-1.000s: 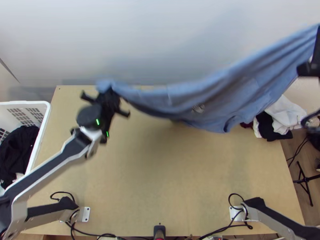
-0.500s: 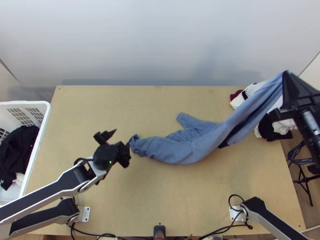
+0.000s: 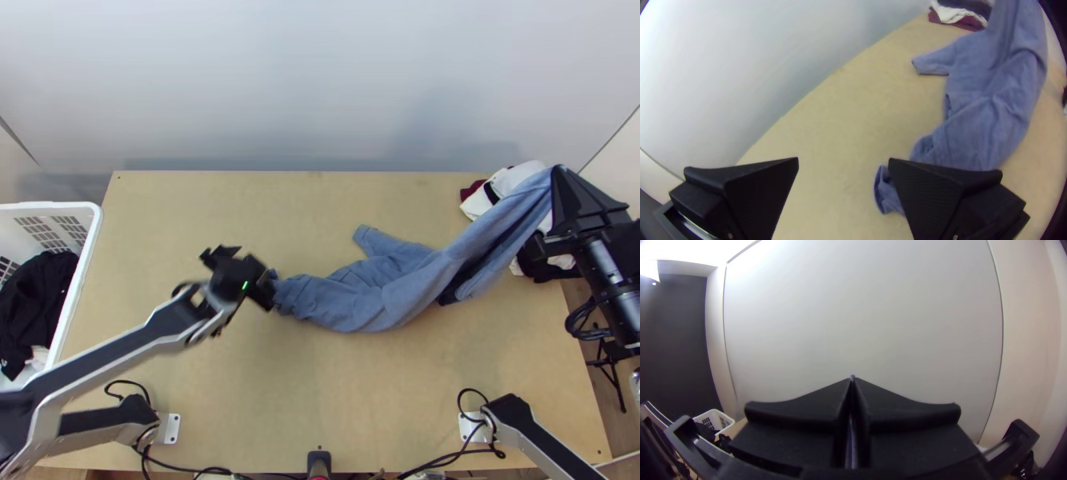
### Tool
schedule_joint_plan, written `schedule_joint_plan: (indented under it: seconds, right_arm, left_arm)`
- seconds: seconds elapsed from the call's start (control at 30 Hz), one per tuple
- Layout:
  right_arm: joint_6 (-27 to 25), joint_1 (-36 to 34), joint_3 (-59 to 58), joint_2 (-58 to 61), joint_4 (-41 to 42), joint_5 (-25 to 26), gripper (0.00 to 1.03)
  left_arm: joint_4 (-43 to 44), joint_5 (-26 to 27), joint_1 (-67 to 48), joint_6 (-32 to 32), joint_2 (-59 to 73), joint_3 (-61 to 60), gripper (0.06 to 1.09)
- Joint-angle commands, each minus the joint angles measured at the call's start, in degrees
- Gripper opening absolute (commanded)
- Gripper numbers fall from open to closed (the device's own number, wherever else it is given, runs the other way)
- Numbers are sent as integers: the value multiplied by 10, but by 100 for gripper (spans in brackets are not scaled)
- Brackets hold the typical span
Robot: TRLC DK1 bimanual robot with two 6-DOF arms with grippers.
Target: Fold the t-shirt
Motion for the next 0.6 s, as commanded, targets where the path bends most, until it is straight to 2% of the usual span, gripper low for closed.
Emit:
schedule_joint_plan:
  seconds: [0.0,0.13,0.27,0.43,0.57]
  right_arm:
    - [0,1,-15,-16,-16,0,3]
    - [-4,-1,-15,-27,-32,1,3]
    - [-13,-2,-15,-37,-43,1,3]
    - [-27,-3,-15,-44,-47,5,3]
    - [-33,-4,-15,-47,-49,8,3]
  left_arm:
    - [-162,145,45,-147,172,226,104]
    - [-303,240,34,-221,270,367,104]
    - [-340,269,28,-259,336,428,104]
    - [-439,269,16,-269,417,503,104]
    - [-461,281,7,-282,434,521,104]
